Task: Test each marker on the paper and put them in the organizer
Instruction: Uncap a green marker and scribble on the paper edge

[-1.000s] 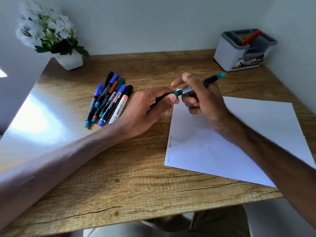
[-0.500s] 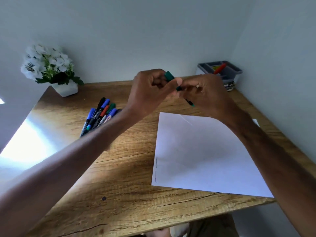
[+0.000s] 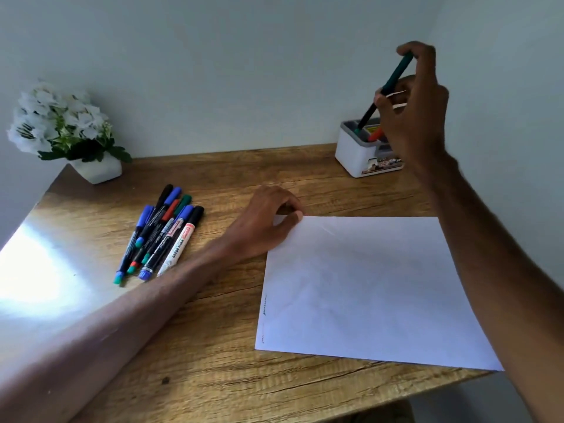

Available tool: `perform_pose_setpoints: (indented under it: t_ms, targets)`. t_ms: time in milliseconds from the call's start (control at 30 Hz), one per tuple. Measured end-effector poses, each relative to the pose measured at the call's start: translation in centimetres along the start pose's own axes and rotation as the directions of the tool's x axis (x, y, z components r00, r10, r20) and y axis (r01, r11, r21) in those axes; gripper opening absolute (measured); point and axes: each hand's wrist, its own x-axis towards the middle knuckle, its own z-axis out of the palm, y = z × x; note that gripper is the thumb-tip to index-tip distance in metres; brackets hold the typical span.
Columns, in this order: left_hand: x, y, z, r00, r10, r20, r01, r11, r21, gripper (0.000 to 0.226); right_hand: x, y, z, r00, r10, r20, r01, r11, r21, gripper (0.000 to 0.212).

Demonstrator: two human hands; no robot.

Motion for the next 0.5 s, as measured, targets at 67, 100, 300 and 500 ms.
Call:
perform_pose_setpoints:
  t_ms: [67,100,300,500]
  targets:
    - [0.0,0.1,0.0,1.000,0.008,-0.006,-0.008,1.000,0.003,0.009,0.1,0.6,0.4,1.000,0.022,0.006,-0.021,0.999,-0.040,0.051]
    - [0.0,0.1,0.1,1.000,0.004,-0.004,-0.004,1.000,0.008,0.010,0.0,1.0,0.6,1.000,0.023,0.012,-0.023,0.998,-0.066,0.044]
    - [0.0,0.1,0.2,1.000,-0.012,0.003,0.012,1.000,0.013,0.010,-1.4,2.8,2.0,0.995,0.038,0.092,-0.016,0.972,-0.235,0.024]
    - [0.0,0.0,0.3,1.000,-0.005,0.001,0.005,1.000,0.018,0.012,-1.7,3.0,2.6,0.989,0.049,0.142,-0.012,0.968,-0.251,0.022]
